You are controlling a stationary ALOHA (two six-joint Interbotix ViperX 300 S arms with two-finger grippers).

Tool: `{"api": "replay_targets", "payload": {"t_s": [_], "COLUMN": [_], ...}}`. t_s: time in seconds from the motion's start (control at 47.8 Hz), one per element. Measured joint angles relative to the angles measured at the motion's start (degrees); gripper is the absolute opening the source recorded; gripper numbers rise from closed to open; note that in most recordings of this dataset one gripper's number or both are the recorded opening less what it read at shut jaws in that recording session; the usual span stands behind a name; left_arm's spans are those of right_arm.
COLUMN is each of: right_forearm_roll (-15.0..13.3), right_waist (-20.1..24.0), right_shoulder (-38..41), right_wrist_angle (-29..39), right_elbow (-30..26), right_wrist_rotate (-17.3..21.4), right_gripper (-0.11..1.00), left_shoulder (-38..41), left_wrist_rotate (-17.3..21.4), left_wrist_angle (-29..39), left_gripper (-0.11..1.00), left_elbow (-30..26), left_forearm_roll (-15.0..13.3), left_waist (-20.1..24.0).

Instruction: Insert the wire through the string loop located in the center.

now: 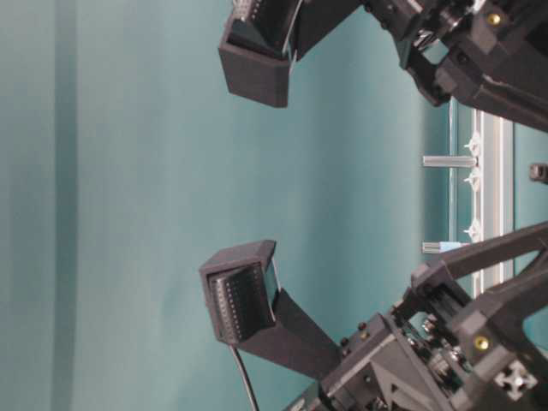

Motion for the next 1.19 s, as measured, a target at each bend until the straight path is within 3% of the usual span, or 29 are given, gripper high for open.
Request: {"api": "replay_targets", "payload": {"t_s": [0.502, 0.585, 0.774, 1.192], "right_forearm_roll": [0.0, 0.09, 0.0, 0.0], "right_waist": [0.0, 0.0, 0.0, 0.0], "right_shoulder": [-0.09, 0.0, -0.09, -0.09], "right_wrist_angle": [0.0, 0.0, 0.0, 0.0], "right_elbow": [0.09, 0.0, 0.0, 0.0], "right_wrist_rotate": [0.0, 0.0, 0.0, 0.0], "right_gripper": [0.07, 0.07, 0.07, 0.07], "left_shoulder": [3.16, 3.16, 3.08, 3.08], "left_wrist_rotate": [-0.09, -0.09, -0.09, -0.09], "left_wrist_angle": [-2.29, -2.29, -2.29, -2.29], "left_gripper": [0.8, 0.69, 0.17, 0.16], "left_elbow": [-0.35, -0.09, 0.09, 0.09], "left_forearm_roll": [0.0, 0.0, 0.0, 0.0], "left_waist": [0.0, 0.0, 0.0, 0.0]}}
